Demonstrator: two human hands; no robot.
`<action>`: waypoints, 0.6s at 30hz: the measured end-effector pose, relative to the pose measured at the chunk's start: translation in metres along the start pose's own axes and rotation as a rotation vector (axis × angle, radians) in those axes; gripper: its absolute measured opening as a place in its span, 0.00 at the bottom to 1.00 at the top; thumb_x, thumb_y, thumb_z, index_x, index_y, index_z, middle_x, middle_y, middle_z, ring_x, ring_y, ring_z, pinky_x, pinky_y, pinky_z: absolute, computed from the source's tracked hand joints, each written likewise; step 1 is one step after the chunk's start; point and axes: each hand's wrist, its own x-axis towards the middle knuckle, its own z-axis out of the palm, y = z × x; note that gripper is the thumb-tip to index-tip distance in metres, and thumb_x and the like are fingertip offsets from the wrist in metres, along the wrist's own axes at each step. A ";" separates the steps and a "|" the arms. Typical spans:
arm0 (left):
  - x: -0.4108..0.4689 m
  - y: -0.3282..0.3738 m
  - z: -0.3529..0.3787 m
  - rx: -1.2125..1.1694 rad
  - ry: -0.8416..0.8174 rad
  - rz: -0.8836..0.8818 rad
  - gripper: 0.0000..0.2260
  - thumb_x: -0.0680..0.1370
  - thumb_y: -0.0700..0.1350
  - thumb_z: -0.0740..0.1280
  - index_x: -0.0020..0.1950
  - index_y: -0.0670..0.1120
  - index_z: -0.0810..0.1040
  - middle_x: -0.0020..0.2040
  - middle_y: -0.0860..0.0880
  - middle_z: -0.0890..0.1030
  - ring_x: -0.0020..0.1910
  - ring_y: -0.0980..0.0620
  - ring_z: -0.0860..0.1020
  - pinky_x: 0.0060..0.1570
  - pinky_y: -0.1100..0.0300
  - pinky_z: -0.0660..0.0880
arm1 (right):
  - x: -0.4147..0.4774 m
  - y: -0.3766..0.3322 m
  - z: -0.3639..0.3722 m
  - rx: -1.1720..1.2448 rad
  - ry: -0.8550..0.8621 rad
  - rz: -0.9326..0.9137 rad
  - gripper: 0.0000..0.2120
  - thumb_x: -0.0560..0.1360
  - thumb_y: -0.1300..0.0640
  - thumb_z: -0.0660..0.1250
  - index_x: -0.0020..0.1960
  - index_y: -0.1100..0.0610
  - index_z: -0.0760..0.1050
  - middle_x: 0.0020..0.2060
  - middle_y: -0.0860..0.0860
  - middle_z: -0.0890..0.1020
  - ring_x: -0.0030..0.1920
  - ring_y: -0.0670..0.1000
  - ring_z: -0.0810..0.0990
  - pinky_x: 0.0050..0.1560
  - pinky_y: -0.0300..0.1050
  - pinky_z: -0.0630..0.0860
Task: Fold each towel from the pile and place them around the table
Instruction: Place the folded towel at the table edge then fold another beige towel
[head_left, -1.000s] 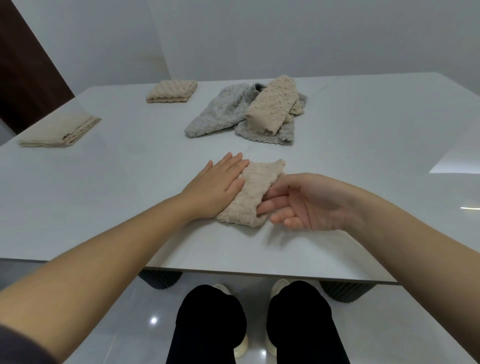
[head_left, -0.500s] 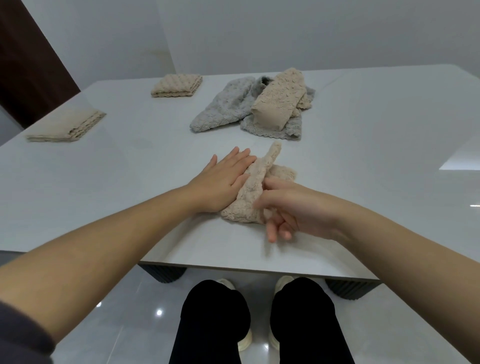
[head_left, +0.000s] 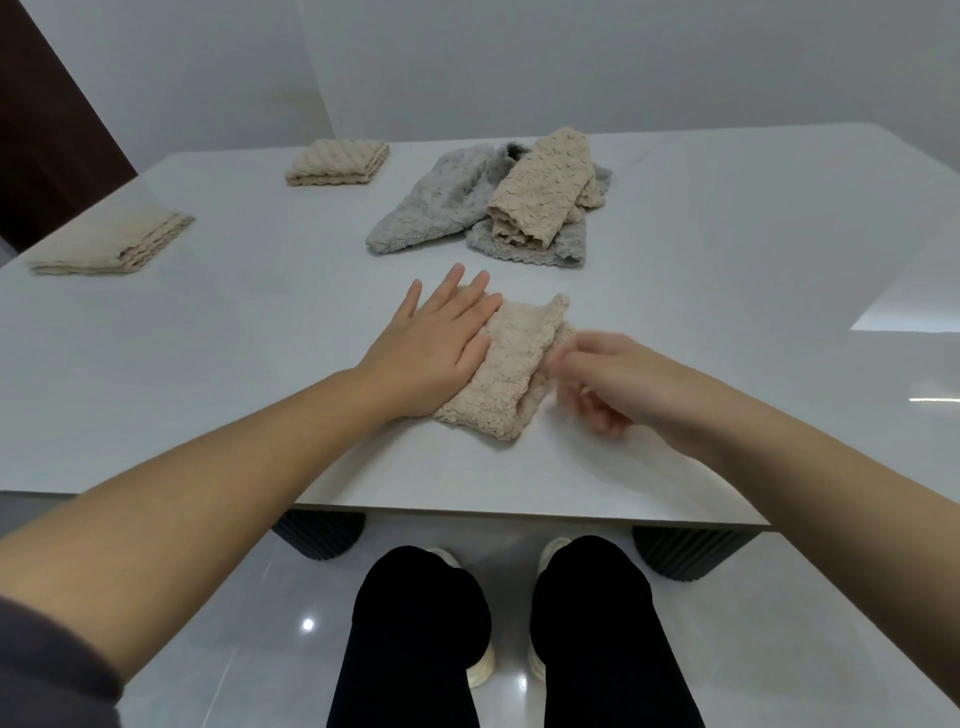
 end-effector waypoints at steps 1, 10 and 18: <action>-0.001 0.001 -0.002 0.027 0.045 0.000 0.24 0.84 0.52 0.47 0.80 0.51 0.51 0.80 0.52 0.45 0.78 0.54 0.38 0.76 0.48 0.38 | 0.002 0.001 -0.002 -0.123 0.162 -0.078 0.05 0.78 0.59 0.59 0.48 0.56 0.73 0.34 0.49 0.78 0.32 0.50 0.74 0.32 0.42 0.69; -0.022 0.040 -0.008 -0.058 0.089 -0.334 0.27 0.83 0.49 0.46 0.79 0.40 0.46 0.80 0.44 0.43 0.78 0.49 0.40 0.76 0.49 0.39 | 0.059 -0.010 0.019 -0.884 0.225 -0.387 0.26 0.84 0.53 0.46 0.79 0.60 0.47 0.79 0.54 0.48 0.79 0.53 0.43 0.77 0.54 0.42; -0.025 0.045 0.012 -0.051 0.002 -0.396 0.29 0.83 0.53 0.46 0.79 0.40 0.43 0.80 0.43 0.43 0.79 0.48 0.41 0.76 0.50 0.39 | 0.066 0.015 0.018 -0.955 0.091 -0.332 0.28 0.84 0.47 0.43 0.80 0.57 0.41 0.79 0.51 0.43 0.79 0.51 0.40 0.77 0.55 0.40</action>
